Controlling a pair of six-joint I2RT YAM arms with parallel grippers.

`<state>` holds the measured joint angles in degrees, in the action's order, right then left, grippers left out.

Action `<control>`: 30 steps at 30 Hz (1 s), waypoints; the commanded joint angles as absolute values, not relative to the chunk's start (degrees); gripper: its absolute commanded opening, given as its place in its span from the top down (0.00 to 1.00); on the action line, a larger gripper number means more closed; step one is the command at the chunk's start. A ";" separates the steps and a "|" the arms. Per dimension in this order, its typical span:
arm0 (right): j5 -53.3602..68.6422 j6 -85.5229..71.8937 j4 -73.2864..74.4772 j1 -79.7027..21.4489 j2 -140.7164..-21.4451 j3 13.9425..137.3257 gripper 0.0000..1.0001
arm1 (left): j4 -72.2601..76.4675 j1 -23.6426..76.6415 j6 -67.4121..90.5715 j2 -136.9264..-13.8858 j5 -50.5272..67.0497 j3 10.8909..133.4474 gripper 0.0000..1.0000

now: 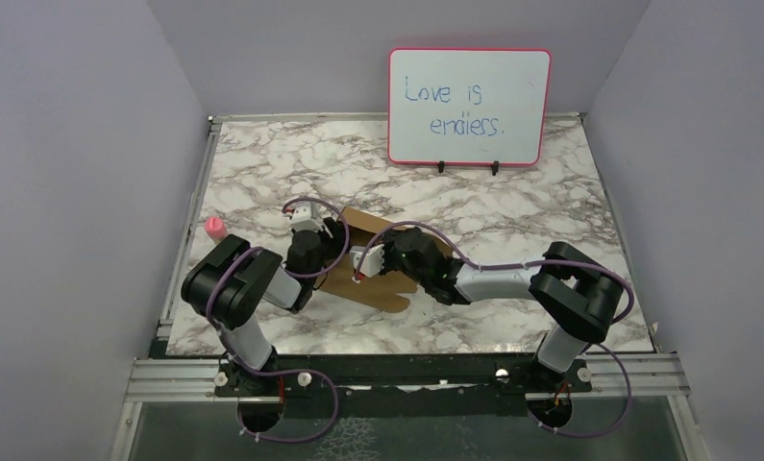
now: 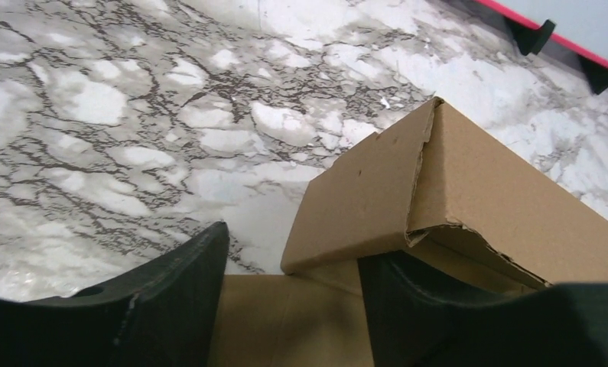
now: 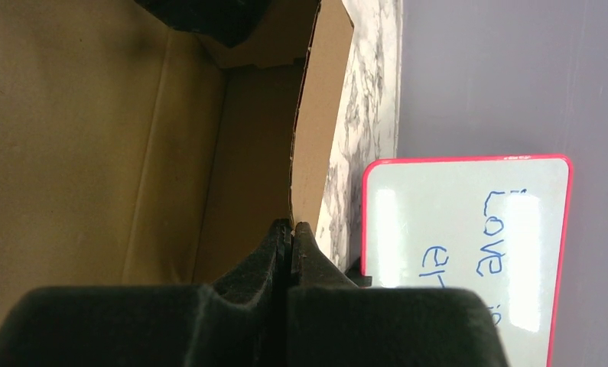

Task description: Fold the paper box

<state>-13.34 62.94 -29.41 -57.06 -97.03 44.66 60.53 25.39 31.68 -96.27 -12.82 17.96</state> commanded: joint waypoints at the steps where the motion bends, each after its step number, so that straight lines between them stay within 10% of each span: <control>1: -12.66 64.36 -20.42 -57.81 -100.13 45.43 0.99 | 73.26 24.57 30.43 -100.61 -8.84 16.90 0.43; 30: -16.38 71.10 -12.96 -58.85 -103.55 52.06 0.99 | 85.49 22.24 31.73 -109.23 -7.05 18.19 0.54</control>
